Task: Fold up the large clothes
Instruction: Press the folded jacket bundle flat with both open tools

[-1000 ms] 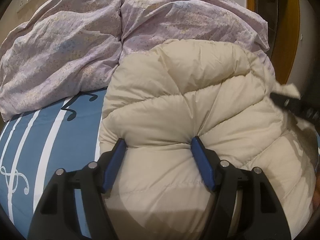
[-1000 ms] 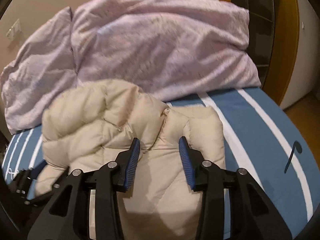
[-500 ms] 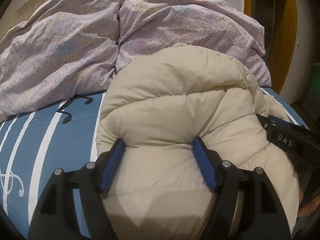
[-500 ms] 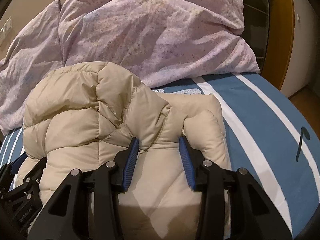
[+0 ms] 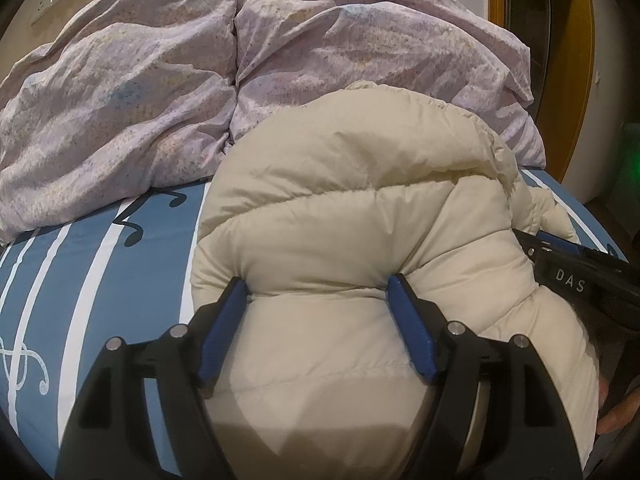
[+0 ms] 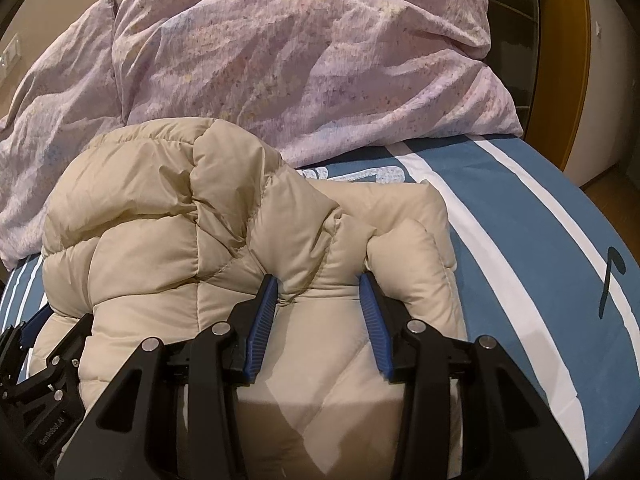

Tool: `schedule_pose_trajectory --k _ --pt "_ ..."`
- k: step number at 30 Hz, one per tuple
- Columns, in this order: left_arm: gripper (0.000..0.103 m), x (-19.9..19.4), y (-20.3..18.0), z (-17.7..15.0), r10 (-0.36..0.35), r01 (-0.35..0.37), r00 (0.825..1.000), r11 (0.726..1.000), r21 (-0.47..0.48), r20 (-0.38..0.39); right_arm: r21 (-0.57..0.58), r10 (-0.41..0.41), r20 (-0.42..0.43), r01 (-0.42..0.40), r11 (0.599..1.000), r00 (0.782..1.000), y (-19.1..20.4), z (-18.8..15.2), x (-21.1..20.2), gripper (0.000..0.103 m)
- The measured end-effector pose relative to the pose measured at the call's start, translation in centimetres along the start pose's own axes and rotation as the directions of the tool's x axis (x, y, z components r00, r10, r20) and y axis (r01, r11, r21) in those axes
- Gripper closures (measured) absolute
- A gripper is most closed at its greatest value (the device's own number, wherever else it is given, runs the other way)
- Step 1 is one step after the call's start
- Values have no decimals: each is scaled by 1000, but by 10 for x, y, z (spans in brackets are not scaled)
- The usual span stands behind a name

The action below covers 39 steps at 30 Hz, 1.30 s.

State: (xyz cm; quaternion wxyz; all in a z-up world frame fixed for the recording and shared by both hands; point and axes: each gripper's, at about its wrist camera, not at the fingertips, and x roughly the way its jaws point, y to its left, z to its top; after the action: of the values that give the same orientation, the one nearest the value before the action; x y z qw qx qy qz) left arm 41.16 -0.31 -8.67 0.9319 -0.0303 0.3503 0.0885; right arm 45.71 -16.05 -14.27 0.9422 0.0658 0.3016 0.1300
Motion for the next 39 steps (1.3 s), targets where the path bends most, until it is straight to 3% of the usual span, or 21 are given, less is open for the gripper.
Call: schedule_pose_trajectory --k 18,22,26,30,39 --pt "28 -2 4 0 -5 5 1000 1000 -3 12 1 -14 -12 14 1000 1000 3 0 2 58" --pt "27 -18 8 10 -11 11 1000 1000 3 8 7 -10 -13 10 1000 1000 2 0 1 58" --pt "27 -34 12 29 22 -23 998 1000 6 59 14 -1 -12 2 1000 1000 1 0 1 58" --pt "27 -16 6 43 78 -79 997 996 42 30 24 10 -11 -9 1000 1000 -1 -1 1 58" --pt "22 18 5 31 65 -65 998 998 28 -10 38 25 -7 -24 999 1000 -4 -1 0 58"
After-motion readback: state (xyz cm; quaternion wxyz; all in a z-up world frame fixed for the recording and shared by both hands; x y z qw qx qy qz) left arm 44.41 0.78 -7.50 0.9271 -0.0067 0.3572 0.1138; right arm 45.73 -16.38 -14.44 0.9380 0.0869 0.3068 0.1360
